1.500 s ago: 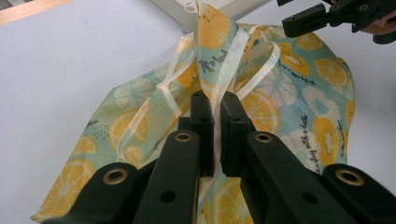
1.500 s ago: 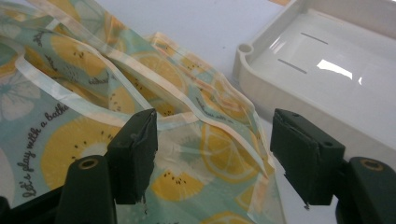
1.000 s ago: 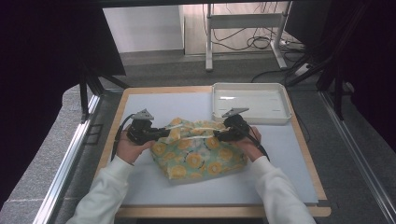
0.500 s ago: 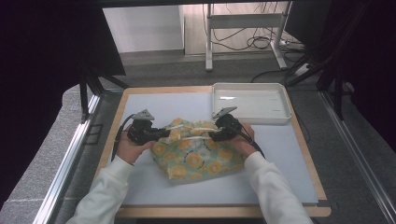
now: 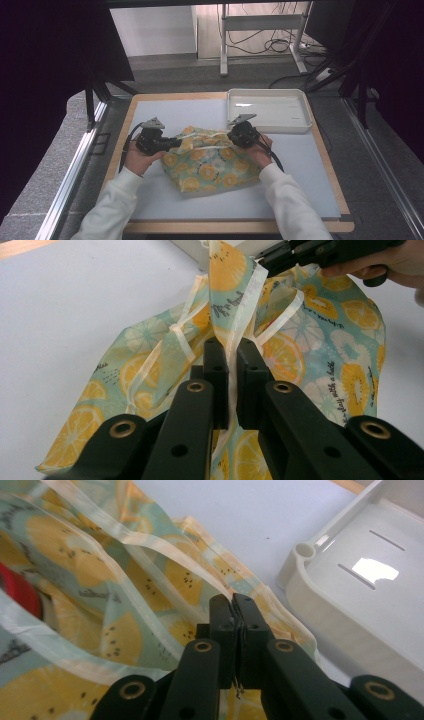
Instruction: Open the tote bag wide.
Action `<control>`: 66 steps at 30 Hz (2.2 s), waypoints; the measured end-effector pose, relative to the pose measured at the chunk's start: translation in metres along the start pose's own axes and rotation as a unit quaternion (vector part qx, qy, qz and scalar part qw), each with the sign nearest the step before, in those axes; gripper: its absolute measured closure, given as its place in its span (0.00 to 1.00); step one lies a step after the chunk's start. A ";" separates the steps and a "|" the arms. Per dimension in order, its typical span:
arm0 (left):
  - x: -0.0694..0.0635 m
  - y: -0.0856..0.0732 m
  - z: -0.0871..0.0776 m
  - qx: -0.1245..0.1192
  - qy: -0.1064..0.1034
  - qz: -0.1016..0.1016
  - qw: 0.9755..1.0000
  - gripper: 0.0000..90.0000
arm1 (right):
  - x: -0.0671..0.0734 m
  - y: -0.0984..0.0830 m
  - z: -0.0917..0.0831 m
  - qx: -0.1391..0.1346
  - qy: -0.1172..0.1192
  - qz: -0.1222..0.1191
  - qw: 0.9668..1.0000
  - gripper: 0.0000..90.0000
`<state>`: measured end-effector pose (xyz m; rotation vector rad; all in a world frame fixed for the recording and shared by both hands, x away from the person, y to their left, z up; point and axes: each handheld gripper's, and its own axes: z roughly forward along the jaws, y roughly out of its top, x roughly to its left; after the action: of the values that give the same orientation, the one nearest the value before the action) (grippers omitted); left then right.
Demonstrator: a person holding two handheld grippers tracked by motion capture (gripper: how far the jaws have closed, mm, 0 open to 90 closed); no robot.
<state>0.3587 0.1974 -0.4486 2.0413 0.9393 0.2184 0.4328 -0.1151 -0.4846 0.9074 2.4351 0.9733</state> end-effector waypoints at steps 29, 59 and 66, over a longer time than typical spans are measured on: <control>0.000 -0.005 0.002 0.008 0.003 0.001 1.000 0.97 | -0.003 -0.012 -0.050 -0.078 0.020 0.037 0.996 0.98; -0.014 -0.016 -0.017 -0.017 -0.019 0.017 1.000 0.97 | 0.014 -0.043 -0.085 -0.092 0.067 0.040 0.993 0.98; -0.017 -0.022 -0.017 -0.011 -0.030 0.024 0.999 0.97 | 0.027 -0.052 -0.090 -0.094 0.093 0.036 0.991 0.98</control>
<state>0.3269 0.2038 -0.4519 2.0408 0.8474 0.1921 0.3432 -0.1687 -0.4619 0.8783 2.4215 1.3435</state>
